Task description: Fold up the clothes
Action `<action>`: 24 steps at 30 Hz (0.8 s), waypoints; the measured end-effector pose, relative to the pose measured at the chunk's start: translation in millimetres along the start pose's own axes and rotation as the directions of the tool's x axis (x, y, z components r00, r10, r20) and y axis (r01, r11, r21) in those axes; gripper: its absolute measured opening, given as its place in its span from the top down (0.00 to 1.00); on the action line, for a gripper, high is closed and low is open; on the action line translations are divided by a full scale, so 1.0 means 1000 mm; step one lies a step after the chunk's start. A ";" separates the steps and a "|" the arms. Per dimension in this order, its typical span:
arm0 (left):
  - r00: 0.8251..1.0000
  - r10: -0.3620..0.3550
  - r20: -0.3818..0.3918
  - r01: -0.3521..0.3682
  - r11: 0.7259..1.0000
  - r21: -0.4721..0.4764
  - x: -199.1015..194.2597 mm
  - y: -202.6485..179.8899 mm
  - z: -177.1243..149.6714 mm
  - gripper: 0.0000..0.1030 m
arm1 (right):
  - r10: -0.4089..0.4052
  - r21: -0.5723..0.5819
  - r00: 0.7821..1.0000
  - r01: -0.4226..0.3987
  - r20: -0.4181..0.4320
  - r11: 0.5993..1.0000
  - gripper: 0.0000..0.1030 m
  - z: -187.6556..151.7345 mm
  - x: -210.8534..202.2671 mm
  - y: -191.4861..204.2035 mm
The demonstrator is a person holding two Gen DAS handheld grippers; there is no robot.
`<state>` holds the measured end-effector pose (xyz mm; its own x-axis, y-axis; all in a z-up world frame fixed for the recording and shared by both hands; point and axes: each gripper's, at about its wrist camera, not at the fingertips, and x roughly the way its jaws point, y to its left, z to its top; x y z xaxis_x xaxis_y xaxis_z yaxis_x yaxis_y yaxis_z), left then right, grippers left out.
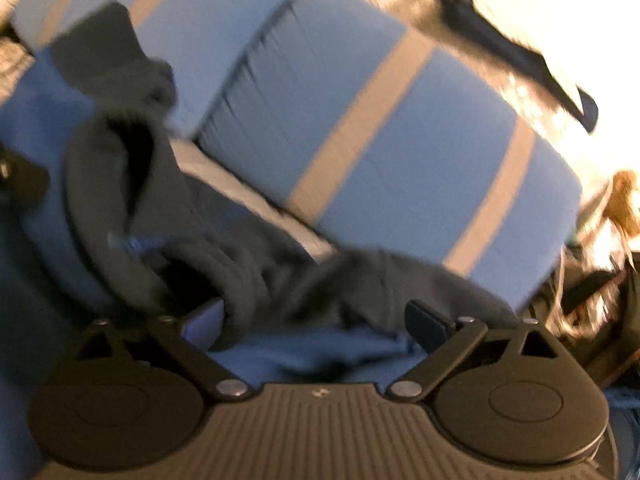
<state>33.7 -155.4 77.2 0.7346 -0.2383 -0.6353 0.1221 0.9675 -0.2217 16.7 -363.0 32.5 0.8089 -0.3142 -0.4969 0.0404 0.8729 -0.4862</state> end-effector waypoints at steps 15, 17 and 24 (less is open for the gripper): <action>0.993 0.082 0.090 -0.099 0.975 0.197 0.008 -0.028 0.003 0.01 | 0.193 -0.123 0.978 -0.183 0.075 0.975 0.93 -0.007 -0.031 0.008; 0.990 0.079 0.120 -0.103 0.971 0.215 0.004 -0.029 0.003 0.01 | 0.204 -0.122 0.976 -0.194 0.076 0.973 0.93 -0.009 -0.044 0.004; 0.968 0.085 0.236 -0.165 0.925 0.343 0.001 -0.038 -0.002 0.01 | 0.217 -0.056 0.975 -0.214 0.041 0.975 1.00 -0.022 -0.067 -0.015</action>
<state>28.4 -192.6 83.2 0.8789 -0.1283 -0.4594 0.2209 0.9631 0.1537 -50.9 -363.3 56.7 0.8216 -0.1023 -0.5609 -0.1665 0.8978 -0.4077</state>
